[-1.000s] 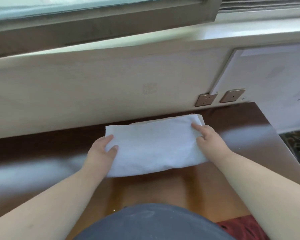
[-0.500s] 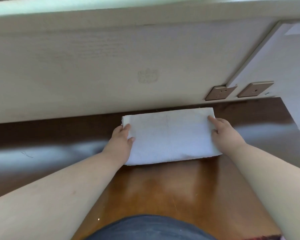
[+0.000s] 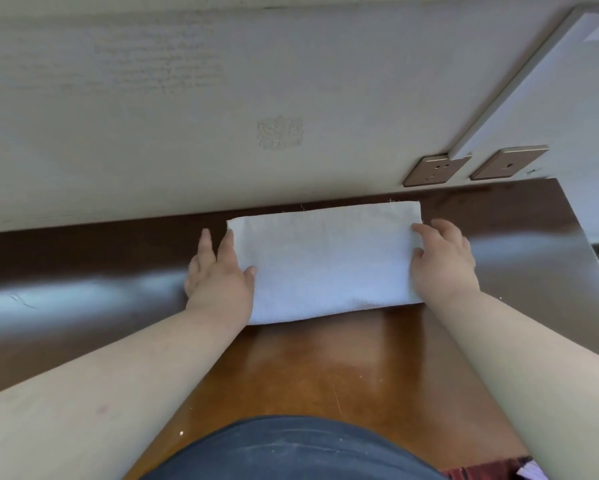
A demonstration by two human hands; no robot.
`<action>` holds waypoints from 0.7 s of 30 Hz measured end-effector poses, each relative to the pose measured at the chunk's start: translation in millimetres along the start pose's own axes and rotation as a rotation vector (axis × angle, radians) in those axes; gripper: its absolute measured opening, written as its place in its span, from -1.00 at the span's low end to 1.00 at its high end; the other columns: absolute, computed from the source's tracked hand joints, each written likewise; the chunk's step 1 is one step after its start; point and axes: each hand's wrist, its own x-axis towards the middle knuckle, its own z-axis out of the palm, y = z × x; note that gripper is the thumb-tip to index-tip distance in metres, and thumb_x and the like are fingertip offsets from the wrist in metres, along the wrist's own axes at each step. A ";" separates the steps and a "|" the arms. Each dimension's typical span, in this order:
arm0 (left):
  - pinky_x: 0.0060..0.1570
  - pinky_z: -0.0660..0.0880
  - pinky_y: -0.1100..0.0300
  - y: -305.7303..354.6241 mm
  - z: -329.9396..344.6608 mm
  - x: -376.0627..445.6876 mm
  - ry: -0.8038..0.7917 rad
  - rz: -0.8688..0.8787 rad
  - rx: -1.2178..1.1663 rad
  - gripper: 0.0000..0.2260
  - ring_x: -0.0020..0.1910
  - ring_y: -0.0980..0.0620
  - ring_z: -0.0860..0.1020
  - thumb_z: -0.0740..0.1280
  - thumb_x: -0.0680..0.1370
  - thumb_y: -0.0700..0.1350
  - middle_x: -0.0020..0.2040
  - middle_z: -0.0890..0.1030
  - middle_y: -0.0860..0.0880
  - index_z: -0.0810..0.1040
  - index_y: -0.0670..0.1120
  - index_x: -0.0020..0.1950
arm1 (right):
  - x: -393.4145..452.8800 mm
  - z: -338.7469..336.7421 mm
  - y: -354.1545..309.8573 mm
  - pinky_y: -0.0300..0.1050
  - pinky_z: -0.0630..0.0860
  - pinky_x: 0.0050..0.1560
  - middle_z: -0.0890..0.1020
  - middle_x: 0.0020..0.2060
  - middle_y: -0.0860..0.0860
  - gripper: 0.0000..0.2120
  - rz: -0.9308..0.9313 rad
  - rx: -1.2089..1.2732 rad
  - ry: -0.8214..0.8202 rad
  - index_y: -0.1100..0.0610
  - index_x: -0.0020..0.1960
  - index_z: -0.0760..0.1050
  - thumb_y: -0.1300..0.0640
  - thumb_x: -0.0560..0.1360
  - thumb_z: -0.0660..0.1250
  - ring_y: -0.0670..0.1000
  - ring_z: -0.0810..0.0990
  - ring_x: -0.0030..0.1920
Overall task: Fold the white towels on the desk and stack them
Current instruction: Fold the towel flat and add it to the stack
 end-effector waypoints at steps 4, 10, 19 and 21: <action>0.52 -0.13 -0.02 24.0 11.2 -25.5 -0.077 0.615 0.209 -0.37 0.58 -0.01 -0.20 0.04 0.61 0.26 0.62 -0.24 0.05 -0.17 0.20 0.60 | -14.0 -2.9 -44.3 0.16 0.16 0.51 0.37 0.52 0.06 -0.50 -0.459 -0.077 0.021 -0.02 0.47 0.45 0.03 0.54 0.36 0.18 0.25 0.54; 0.52 -0.19 -0.19 10.2 26.9 -36.3 -0.231 0.675 0.633 -0.34 0.58 -0.15 -0.31 -0.02 0.67 0.20 0.60 -0.34 -0.10 -0.40 0.06 0.57 | -34.2 25.4 -36.1 0.08 -0.28 0.58 -0.08 0.65 -0.05 -0.32 -0.593 -0.391 -0.317 -0.13 0.65 -0.06 -0.34 0.60 -0.05 0.02 -0.21 0.63; 0.48 -0.01 -0.28 -12.5 20.6 -35.1 -0.200 0.582 0.608 -0.37 0.59 -0.14 -0.25 0.01 0.69 0.14 0.61 -0.30 -0.05 -0.38 0.11 0.57 | -41.8 7.6 13.6 0.11 -0.21 0.59 -0.11 0.65 0.00 -0.28 -0.772 -0.672 -0.272 -0.01 0.65 -0.20 -0.25 0.64 0.01 0.07 -0.17 0.64; 0.48 0.05 -0.28 -17.7 19.7 -33.7 -0.200 0.548 0.564 -0.37 0.59 -0.14 -0.24 0.04 0.69 0.11 0.61 -0.29 -0.03 -0.36 0.14 0.56 | -37.1 2.5 19.8 0.11 -0.18 0.59 -0.14 0.65 -0.01 -0.30 -0.715 -0.646 -0.280 -0.02 0.65 -0.23 -0.07 0.68 0.11 0.07 -0.18 0.64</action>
